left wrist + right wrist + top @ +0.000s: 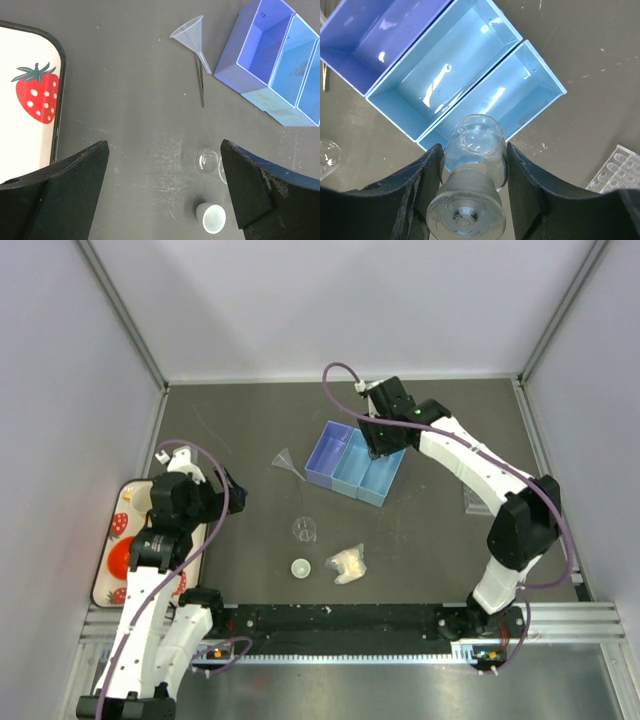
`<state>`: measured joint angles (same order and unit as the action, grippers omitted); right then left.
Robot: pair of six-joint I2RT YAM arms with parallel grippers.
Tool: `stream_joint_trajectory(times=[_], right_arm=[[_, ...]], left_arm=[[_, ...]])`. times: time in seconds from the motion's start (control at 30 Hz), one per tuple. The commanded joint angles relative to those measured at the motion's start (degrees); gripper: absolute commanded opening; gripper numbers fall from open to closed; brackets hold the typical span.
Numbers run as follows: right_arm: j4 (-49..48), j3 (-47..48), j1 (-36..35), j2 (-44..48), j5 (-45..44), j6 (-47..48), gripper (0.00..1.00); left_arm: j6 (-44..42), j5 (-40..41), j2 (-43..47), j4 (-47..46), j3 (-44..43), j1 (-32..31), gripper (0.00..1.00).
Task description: Organize the chemistry lab equipment
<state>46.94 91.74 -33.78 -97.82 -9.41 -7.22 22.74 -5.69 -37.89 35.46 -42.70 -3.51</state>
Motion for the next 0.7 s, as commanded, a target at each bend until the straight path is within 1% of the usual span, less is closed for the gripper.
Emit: stream_joint_trajectory(times=[0.0,0.27,0.67], right_arm=[[-1.41,2.91,2.40,-3.07,4.83,4.67,0.15],[-3.08,2.39,4.25,-7.20,5.98,5.82,0.14],[-8.44,0.02,7.67,-12.30,8.00,6.70,0.14]], left_arm=[[-0.86,-2.13,1.68,-3.56,0.95,0.26,0.99],[-0.59,-3.53,3.08,-3.91,1.56,0.26,0.99],[-0.68,-4.32,3.17,-4.17,1.83,0.17,0.99]])
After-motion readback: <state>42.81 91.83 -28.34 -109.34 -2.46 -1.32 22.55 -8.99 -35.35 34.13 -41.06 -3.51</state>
